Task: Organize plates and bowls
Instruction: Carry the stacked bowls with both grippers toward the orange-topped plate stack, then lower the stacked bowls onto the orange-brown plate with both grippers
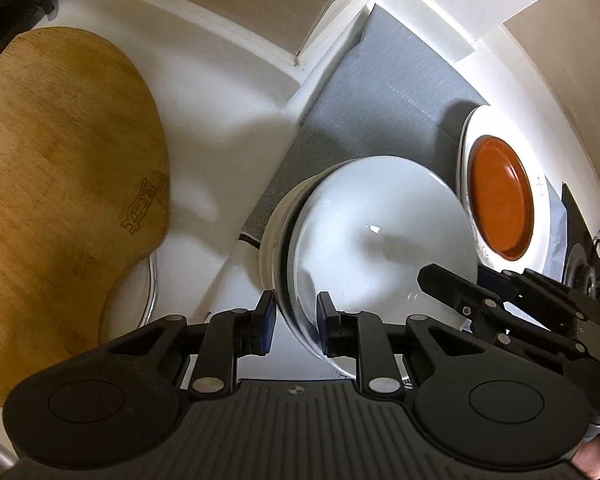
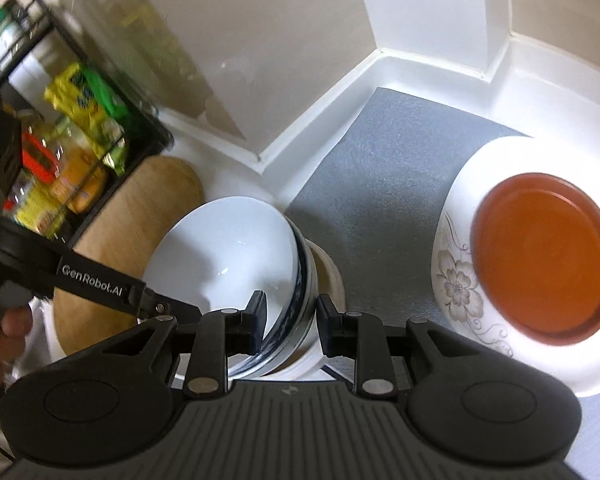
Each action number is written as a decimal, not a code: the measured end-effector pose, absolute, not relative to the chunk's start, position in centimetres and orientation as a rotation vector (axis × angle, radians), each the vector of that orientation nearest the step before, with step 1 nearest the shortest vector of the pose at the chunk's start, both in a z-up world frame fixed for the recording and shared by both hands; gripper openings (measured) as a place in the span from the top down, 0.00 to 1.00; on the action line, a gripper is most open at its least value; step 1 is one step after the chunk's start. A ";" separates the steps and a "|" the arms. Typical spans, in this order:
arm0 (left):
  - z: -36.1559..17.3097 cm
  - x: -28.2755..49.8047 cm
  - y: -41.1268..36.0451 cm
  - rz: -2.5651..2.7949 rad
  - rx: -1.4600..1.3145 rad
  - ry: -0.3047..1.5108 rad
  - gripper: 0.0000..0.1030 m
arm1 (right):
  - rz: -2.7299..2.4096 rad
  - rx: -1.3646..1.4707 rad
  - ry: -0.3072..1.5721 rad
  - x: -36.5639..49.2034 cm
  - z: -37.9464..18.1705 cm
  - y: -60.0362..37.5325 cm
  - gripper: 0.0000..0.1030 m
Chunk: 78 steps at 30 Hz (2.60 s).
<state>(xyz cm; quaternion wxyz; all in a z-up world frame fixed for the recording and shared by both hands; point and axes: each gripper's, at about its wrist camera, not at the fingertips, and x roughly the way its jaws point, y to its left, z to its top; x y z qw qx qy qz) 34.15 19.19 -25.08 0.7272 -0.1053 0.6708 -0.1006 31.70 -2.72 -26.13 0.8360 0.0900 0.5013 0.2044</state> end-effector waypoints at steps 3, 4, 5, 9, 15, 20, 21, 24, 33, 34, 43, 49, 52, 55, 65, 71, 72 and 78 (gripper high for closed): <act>-25.3 34.3 19.5 -0.245 -0.251 1.478 0.77 | 0.425 0.173 1.062 31.8 -26.1 -2.7 0.72; -25.2 34.4 19.6 -0.254 -0.254 1.476 0.77 | 0.426 0.178 1.063 31.8 -26.0 -2.8 0.71; -25.1 34.5 19.8 -0.263 -0.259 1.473 0.77 | 0.430 0.183 1.060 31.9 -25.9 -3.0 0.71; -24.0 34.3 20.9 -0.309 -0.261 1.421 0.78 | 0.434 0.213 1.032 31.8 -25.2 -3.9 0.72; -24.1 34.3 21.8 -0.377 -0.224 1.368 0.76 | 0.453 0.265 1.053 32.1 -25.8 -5.2 0.72; -26.1 35.2 22.6 -0.404 -0.315 1.428 0.65 | 0.417 0.428 1.092 32.9 -27.4 -7.4 0.51; -26.4 35.2 22.7 -0.399 -0.313 1.432 0.60 | 0.408 0.474 1.099 32.9 -27.8 -7.8 0.48; -27.3 35.4 22.8 -0.387 -0.331 1.448 0.55 | 0.418 0.586 1.112 32.8 -29.2 -8.4 0.47; -29.4 35.7 21.9 -0.373 -0.381 1.475 0.43 | 0.347 0.699 1.203 32.9 -33.1 -7.3 0.19; -29.4 35.6 21.7 -0.379 -0.377 1.467 0.43 | 0.356 0.726 1.213 32.8 -33.5 -7.2 0.19; -28.6 35.2 21.9 -0.406 -0.359 1.448 0.59 | 0.456 0.724 1.143 32.4 -32.8 -7.0 0.43; -27.9 34.6 21.1 -0.374 -0.335 1.466 0.61 | 0.463 0.754 1.136 32.2 -32.6 -7.8 0.48; -27.5 34.3 20.6 -0.359 -0.325 1.460 0.61 | 0.452 0.754 1.127 31.9 -32.3 -7.8 0.48; -27.0 34.3 20.4 -0.360 -0.317 1.457 0.61 | 0.445 0.762 1.116 31.5 -31.9 -8.2 0.49; -25.3 33.9 17.9 -0.357 -0.261 1.457 0.60 | 0.421 0.774 1.074 29.7 -30.7 -9.8 0.49; -22.9 34.4 15.5 -0.390 -0.228 1.432 0.60 | 0.379 0.748 1.023 29.0 -27.8 -11.5 0.49; -22.4 34.7 15.1 -0.400 -0.227 1.428 0.60 | 0.373 0.751 1.008 28.9 -27.3 -12.0 0.49; -19.4 36.7 10.6 -0.471 -0.175 1.384 0.60 | 0.316 0.769 0.922 29.2 -24.1 -16.3 0.49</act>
